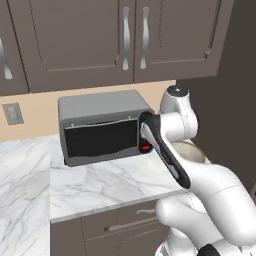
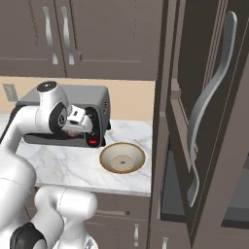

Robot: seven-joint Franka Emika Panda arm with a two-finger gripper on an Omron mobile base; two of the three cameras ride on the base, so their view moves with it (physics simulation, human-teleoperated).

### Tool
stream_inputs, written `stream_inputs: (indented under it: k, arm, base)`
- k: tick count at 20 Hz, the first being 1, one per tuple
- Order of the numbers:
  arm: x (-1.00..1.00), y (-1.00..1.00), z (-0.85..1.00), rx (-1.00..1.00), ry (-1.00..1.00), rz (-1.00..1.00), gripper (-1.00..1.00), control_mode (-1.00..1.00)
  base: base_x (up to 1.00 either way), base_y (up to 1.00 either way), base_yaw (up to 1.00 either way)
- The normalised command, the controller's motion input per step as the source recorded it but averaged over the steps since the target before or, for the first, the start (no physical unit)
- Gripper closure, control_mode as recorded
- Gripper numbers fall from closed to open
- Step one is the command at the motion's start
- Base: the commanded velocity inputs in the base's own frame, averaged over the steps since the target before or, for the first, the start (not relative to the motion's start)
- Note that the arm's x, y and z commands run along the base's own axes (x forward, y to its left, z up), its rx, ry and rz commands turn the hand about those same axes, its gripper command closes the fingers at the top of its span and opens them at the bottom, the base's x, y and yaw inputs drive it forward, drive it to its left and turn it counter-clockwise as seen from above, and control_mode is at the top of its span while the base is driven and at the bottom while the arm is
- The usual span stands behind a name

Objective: Pick the egg and butter from the fridge and place them by the bowl for mixing.

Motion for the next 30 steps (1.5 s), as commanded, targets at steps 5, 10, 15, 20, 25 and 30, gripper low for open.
stream_inputs:
  k: [5,10,15,20,25,30]
  arm:
    - [0.16,0.03,-0.74,-0.01,0.00,-0.13,1.00,-1.00]
    - [0.19,0.06,-0.62,0.00,0.00,-0.12,1.00,-1.00]
    - [0.40,0.06,-0.67,0.00,0.01,-0.11,1.00,-1.00]
    - [0.30,0.00,-0.54,0.00,0.08,-0.12,1.00,-1.00]
    - [0.18,0.00,-0.37,0.00,0.12,-0.12,1.00,-1.00]
    - [0.05,0.00,-0.21,0.00,0.12,-0.14,1.00,-1.00]
  base:
    - [0.00,0.00,0.00]
    - [0.00,0.00,0.00]
    - [0.00,0.00,0.00]
    - [0.00,0.00,0.00]
    - [0.00,0.00,0.00]
    - [0.00,0.00,0.00]
